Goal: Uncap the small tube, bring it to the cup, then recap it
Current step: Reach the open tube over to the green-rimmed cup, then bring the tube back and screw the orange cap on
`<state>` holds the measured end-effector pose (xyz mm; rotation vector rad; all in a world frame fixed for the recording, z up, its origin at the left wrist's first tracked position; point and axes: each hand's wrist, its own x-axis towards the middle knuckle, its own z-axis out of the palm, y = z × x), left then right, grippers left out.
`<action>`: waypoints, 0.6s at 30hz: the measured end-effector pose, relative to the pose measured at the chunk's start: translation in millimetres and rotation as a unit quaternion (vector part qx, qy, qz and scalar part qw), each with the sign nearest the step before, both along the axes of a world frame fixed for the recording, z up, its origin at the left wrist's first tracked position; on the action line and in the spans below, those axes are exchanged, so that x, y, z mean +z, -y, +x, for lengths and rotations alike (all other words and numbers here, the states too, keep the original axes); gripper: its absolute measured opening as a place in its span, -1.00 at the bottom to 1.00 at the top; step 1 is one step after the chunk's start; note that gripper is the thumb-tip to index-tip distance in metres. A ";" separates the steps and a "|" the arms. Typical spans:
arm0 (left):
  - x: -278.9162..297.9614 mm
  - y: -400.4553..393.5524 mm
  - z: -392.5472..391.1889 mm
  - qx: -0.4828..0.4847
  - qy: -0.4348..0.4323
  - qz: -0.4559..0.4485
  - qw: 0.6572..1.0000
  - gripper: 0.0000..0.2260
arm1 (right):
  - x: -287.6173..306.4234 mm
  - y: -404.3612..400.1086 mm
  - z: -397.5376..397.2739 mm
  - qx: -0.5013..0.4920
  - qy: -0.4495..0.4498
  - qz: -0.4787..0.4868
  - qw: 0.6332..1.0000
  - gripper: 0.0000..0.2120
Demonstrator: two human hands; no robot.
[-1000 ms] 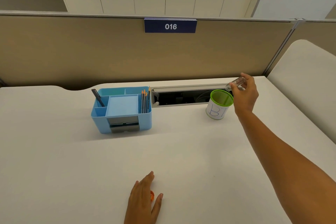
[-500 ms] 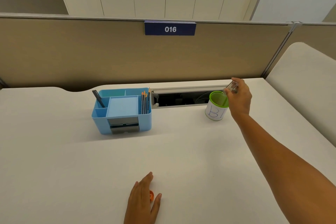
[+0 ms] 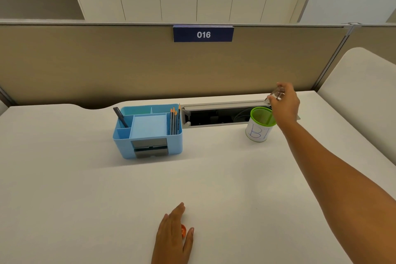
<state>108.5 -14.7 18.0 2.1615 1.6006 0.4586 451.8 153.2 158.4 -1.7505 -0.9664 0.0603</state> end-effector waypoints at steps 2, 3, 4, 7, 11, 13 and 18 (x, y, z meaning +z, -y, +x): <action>4.3 1.5 -2.0 -0.021 -0.014 -0.016 1.000 -0.46 | -0.4 0.3 -2.6 -0.011 -0.040 0.012 0.999 -0.63; 6.0 1.4 -1.3 -0.029 -0.020 -0.020 0.999 -0.40 | 0.2 0.1 -5.1 -0.017 -0.066 0.024 0.997 -0.62; 5.7 2.5 -0.2 -0.023 -0.017 -0.013 1.000 -0.36 | 1.7 -0.1 -8.9 -0.024 -0.102 0.039 0.994 -0.60; 4.7 4.1 0.1 -0.001 0.016 -0.008 1.000 -0.40 | 4.8 0.3 -19.3 -0.035 -0.288 0.098 0.952 -0.57; -4.3 5.9 -1.1 0.032 0.044 -0.029 0.998 -0.18 | -5.0 17.8 -39.1 0.065 -0.526 0.143 0.836 -0.75; -8.3 8.5 -3.5 0.042 0.041 -0.031 0.998 -0.01 | -18.3 32.5 -60.3 0.095 -0.575 0.131 0.802 -0.86; -8.2 15.5 -14.5 0.036 0.008 -0.032 0.999 -0.13 | -67.8 79.0 -129.5 0.112 -0.679 0.077 0.721 -0.81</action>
